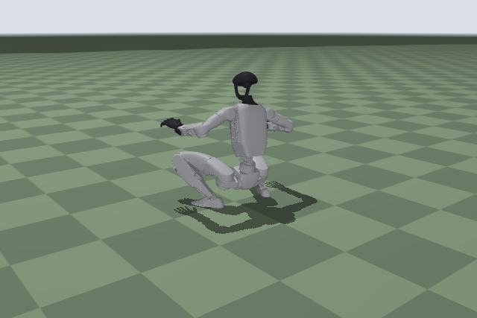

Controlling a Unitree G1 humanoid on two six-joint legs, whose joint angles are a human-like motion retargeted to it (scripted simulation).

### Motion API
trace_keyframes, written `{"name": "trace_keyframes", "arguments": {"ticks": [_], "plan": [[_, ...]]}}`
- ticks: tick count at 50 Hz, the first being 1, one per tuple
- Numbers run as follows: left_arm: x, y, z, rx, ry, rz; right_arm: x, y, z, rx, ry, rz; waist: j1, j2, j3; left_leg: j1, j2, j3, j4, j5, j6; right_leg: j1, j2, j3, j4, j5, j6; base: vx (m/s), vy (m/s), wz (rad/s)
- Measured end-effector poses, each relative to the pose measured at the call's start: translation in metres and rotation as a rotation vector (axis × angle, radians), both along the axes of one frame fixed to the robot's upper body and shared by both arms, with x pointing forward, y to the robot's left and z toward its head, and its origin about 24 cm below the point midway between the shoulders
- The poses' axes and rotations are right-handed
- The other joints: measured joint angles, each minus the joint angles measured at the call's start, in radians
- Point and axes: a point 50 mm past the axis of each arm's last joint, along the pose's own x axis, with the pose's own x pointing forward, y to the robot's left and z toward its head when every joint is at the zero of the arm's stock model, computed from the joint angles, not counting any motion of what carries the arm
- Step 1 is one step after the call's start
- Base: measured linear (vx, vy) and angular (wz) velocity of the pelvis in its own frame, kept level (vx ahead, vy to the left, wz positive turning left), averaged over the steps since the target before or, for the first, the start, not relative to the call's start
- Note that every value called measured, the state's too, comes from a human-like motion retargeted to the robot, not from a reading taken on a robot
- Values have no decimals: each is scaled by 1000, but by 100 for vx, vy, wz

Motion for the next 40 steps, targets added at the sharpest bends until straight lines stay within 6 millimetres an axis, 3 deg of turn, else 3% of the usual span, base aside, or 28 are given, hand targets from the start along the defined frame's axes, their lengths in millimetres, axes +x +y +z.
{"name": "trace_keyframes", "arguments": {"ticks": [2,5,8,14,23,26,29,35,40], "plan": [[0,1,-10,-47,22,14,-1,-2,-7,57,-16,-17,-7,-2,0,0,14,25,-15,0,16,0,-5,0,-17,0,-8,0,0,0],[1,1,-23,-105,41,30,-1,-3,-11,118,-68,-42,-26,0,0,0,30,86,-64,0,94,0,-49,-25,-67,0,-31,0,0,8],[7,1,-22,-78,31,48,2,-5,-8,119,-105,-68,-17,14,0,0,56,113,-105,0,111,0,-74,-72,-115,0,-58,0,0,0],[12,0,-12,-32,-24,68,3,-10,-3,76,-118,-103,9,14,0,0,62,91,-106,0,100,0,-71,-95,-116,0,-49,0,0,0],[13,-21,-12,-92,-57,-32,8,3,-21,114,-96,-78,12,-36,0,0,9,-10,-25,0,60,0,-17,-55,-23,0,-22,0,0,0],[13,-29,-16,-134,-43,-70,11,10,-24,142,-118,-55,11,-37,0,0,13,-10,-26,0,76,0,-12,-56,-25,0,-33,0,0,0],[14,-36,-19,-173,-44,-90,11,17,-23,162,-169,-35,8,-31,0,0,50,60,-77,0,134,0,-39,-82,-80,0,-67,0,0,0],[10,-16,-2,-129,-118,0,2,10,14,107,-304,-43,-10,-4,0,0,97,257,-272,0,223,0,-153,-175,-303,0,-117,8,6,33],[6,-2,9,-158,-195,69,-1,9,57,47,-474,-35,-10,-13,0,0,93,407,-531,120,210,0,-223,-272,-535,10,-168,15,-5,33]]}}
